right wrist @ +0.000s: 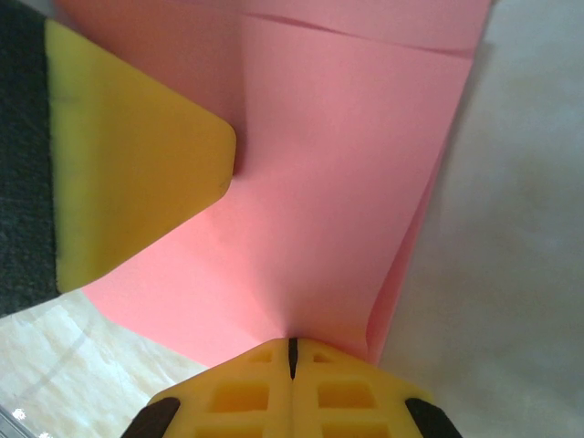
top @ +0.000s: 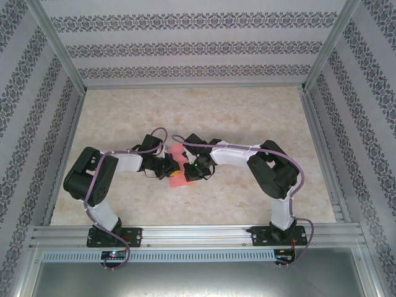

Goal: Fold a paper plane with a square sheet of paper (pick it up from the middle)
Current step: Fold the triangle a second time at the center of the table.

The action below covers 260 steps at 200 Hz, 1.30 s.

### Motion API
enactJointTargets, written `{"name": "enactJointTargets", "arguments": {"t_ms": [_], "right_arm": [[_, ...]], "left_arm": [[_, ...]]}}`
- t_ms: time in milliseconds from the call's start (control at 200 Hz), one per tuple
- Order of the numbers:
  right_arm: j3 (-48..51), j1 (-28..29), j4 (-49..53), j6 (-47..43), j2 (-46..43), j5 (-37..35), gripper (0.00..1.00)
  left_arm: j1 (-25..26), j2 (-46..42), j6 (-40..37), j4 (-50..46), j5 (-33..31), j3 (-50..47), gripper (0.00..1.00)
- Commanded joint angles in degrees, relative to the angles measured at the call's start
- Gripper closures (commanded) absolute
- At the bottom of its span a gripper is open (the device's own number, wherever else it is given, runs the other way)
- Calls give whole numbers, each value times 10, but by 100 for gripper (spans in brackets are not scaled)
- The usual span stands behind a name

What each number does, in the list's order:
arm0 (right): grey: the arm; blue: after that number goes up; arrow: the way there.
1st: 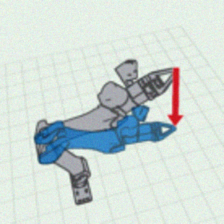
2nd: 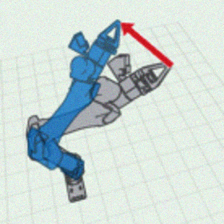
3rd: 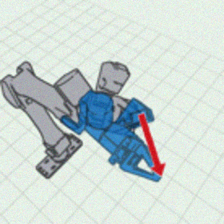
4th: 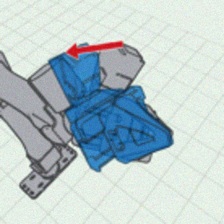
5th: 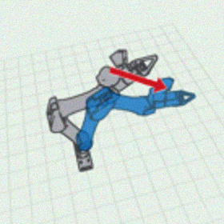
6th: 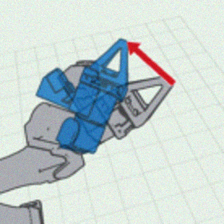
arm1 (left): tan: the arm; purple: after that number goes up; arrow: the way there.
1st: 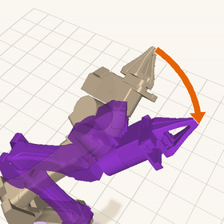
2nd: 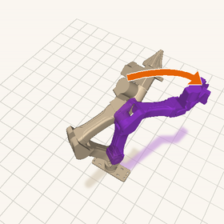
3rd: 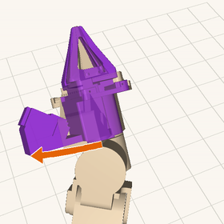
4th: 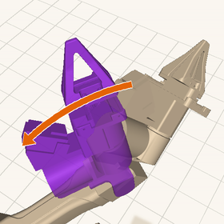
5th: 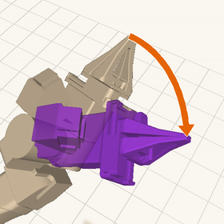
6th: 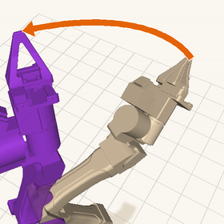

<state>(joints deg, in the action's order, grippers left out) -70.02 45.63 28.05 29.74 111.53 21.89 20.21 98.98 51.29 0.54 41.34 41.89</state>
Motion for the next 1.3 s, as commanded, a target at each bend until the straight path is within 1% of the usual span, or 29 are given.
{"name": "enactJointTargets", "arguments": {"t_ms": [0, 130, 265, 325, 415, 530, 674, 864, 979, 1134, 1294], "right_arm": [[4, -7, 23, -8, -5, -19, 100], [12, -8, 20, -5, -4, -15, 100], [20, -11, 13, -1, 0, -3, 100], [23, -12, 7, 3, 2, 2, 100], [29, -15, -1, 10, 5, 11, 100], [32, -17, -10, 13, 9, 22, 100], [32, -18, -11, 14, 12, 28, 100], [36, -20, -13, 16, 12, 31, 100], [37, -20, -14, 16, 13, 33, 100], [40, -22, -18, 17, 12, 38, 100], [48, -29, -61, 35, -15, 85, 100]], "left_arm": [[1, 18, -5, -76, -79, -12, 90], [-1, 9, -20, -71, -64, 3, 87], [1, -27, -19, -15, -26, 5, 82], [2, -47, -16, 2, -19, 0, 79], [11, -70, -16, 18, -16, -14, 79], [25, -75, -13, 27, -21, -31, 83], [33, -53, 3, 59, -18, -45, 88], [41, -25, 6, 77, -17, -38, 89], [41, -25, 6, 60, -37, -37, 90], [41, -24, 15, 19, -85, -44, 93], [41, -7, 27, 23, -84, -52, 94]]}}
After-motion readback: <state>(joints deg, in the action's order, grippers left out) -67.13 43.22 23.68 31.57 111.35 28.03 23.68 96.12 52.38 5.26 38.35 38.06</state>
